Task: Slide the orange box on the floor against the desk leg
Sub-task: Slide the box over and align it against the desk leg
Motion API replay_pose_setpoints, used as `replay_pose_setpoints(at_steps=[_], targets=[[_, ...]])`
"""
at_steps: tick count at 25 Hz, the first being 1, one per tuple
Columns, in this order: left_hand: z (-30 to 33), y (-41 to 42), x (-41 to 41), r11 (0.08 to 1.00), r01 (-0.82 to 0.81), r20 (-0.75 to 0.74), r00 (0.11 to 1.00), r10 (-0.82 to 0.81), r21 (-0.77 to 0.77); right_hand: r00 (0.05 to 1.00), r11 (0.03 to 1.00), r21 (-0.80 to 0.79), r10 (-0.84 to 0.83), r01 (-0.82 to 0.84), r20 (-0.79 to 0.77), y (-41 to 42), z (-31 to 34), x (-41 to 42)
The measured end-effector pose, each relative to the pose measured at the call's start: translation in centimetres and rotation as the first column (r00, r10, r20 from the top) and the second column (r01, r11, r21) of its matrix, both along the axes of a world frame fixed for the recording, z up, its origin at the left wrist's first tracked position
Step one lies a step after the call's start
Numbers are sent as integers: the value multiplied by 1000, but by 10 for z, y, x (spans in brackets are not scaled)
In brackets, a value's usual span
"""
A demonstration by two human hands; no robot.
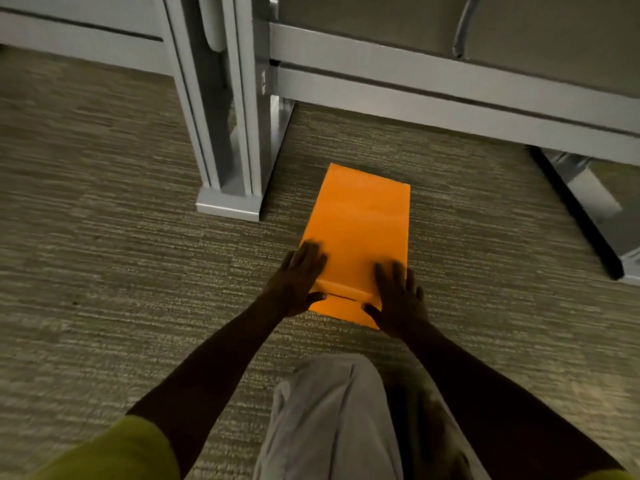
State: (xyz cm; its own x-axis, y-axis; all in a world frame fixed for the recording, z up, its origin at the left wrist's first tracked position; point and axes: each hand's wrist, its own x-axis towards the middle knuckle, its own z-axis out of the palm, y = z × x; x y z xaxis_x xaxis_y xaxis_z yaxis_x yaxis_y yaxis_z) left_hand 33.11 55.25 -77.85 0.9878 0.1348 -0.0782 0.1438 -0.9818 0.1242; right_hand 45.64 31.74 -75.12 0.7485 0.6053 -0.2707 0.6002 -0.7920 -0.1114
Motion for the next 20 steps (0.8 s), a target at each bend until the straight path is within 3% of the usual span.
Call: replay_pose_setpoints(at_steps=[8, 13, 17, 20], targets=[[-8, 7, 35, 989, 104, 59, 992, -110, 106, 981, 986, 1, 167, -168, 96, 23, -22, 24], [-12, 10, 25, 994, -4, 137, 990, -12, 112, 933, 951, -4, 304, -309, 193, 37, -26, 40], [-10, 23, 15, 984, -113, 161, 983, 91, 135, 910, 925, -3, 373, -379, 182, 72, -23, 45], [-7, 42, 7, 979, -107, 185, 980, 75, 171, 900, 913, 44, 392, -407, 188, 93, -26, 39]])
